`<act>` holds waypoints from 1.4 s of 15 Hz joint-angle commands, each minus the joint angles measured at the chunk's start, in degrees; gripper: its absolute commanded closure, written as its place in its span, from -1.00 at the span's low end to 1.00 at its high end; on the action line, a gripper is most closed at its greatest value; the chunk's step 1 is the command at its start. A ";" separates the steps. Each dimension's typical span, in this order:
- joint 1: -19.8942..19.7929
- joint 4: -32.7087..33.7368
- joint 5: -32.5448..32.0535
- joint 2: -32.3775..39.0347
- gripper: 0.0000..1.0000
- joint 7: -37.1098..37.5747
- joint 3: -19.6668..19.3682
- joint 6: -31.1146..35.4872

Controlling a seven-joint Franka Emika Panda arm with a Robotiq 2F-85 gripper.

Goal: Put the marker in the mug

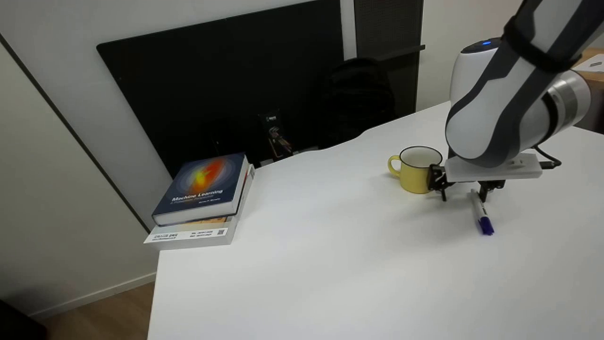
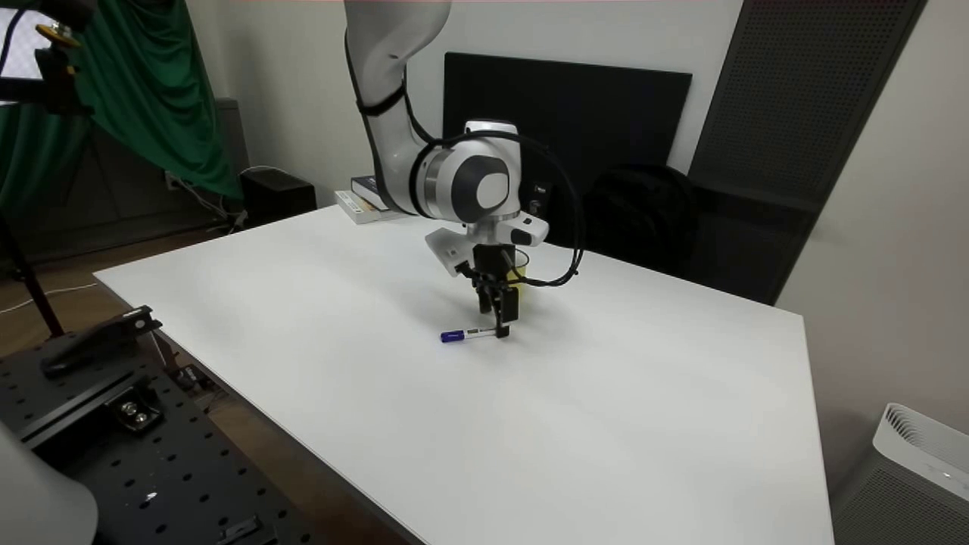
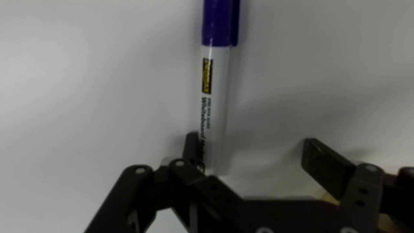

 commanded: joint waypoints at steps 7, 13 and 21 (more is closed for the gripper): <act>6.52 -0.46 -0.98 0.75 0.75 5.95 -6.51 -4.62; 6.06 2.69 -4.28 -0.68 0.88 5.14 -7.47 -12.40; 10.06 10.05 -16.51 -4.66 0.88 6.42 -11.61 -24.44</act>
